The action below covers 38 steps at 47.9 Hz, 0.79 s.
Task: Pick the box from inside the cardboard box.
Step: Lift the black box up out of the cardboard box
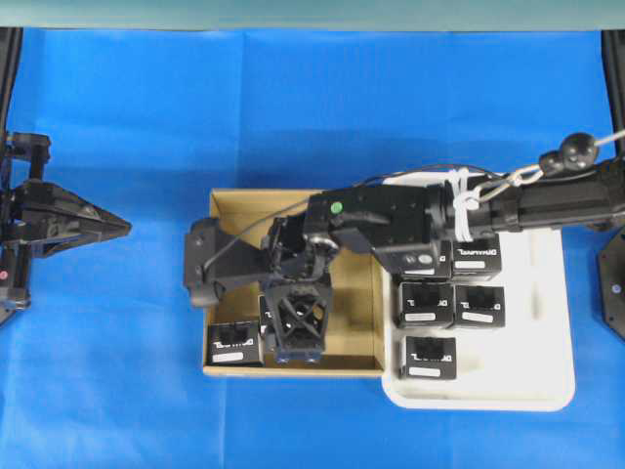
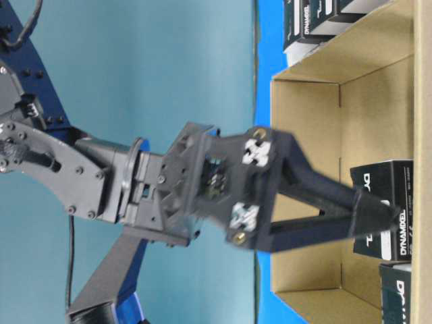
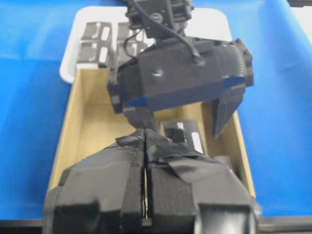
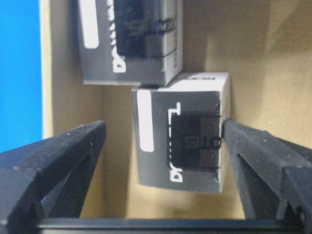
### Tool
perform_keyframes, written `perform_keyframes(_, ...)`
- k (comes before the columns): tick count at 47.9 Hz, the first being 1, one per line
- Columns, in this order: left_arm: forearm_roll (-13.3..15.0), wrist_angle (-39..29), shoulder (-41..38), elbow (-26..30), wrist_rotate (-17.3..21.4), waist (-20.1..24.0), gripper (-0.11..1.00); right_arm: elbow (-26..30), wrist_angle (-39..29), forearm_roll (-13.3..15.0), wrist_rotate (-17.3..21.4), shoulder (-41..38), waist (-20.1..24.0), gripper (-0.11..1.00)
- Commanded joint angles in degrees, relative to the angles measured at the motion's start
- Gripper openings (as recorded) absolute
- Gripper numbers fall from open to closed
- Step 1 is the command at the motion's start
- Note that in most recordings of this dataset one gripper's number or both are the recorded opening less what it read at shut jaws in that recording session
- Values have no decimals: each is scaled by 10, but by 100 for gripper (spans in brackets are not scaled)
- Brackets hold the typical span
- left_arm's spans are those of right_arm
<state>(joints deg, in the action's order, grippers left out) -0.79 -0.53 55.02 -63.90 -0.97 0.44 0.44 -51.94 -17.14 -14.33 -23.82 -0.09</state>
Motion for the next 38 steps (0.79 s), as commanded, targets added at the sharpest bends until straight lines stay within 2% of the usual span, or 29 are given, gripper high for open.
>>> perform_keyframes(1, -2, 4, -4, 13, -1, -1, -5, -4, 4, 25, 1, 4, 1, 99)
perform_keyframes(10, -2, 4, -4, 13, -1, -1, -5, -23, 30, 56, 2, -3, 5, 99)
perform_keyframes(20, -2, 4, -4, 13, -1, -1, -5, -34, 72, 58, 4, -4, 12, 99)
perform_keyframes(38, -2, 4, -4, 13, -1, -1, -4, -46, 76, 61, -1, -6, 18, 99)
